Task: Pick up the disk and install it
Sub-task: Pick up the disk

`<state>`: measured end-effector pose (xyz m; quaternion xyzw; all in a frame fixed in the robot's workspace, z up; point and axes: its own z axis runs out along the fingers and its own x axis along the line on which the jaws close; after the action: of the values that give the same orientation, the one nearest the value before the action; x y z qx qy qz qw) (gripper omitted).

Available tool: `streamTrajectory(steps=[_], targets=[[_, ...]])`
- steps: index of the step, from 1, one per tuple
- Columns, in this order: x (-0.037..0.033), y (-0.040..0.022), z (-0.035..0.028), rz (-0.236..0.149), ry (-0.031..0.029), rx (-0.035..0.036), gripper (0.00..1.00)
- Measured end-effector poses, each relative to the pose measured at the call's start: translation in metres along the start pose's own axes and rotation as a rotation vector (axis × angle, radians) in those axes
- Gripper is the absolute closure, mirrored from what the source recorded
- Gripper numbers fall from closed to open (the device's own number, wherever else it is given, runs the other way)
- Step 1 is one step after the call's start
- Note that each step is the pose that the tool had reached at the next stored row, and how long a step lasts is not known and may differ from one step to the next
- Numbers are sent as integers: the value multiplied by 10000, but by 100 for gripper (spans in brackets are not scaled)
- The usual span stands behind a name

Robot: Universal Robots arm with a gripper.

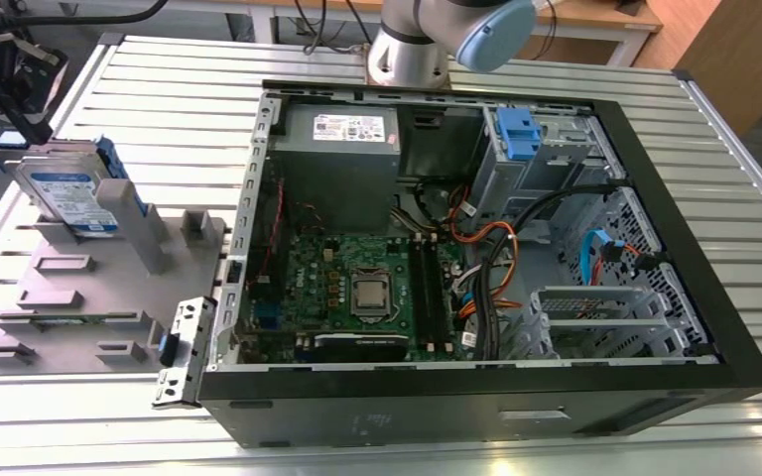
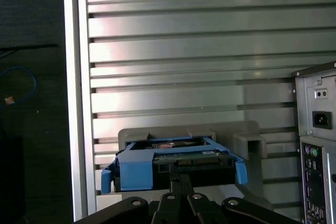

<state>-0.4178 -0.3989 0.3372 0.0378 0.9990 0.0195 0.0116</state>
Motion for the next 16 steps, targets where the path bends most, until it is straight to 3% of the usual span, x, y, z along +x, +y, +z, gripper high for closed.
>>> streamTrajectory(steps=[5,11,16], targets=[[0,0,-1,-40,2,-1,89],[0,0,-1,-520,21,-11,89],[0,0,-5,-665,26,-15,89]])
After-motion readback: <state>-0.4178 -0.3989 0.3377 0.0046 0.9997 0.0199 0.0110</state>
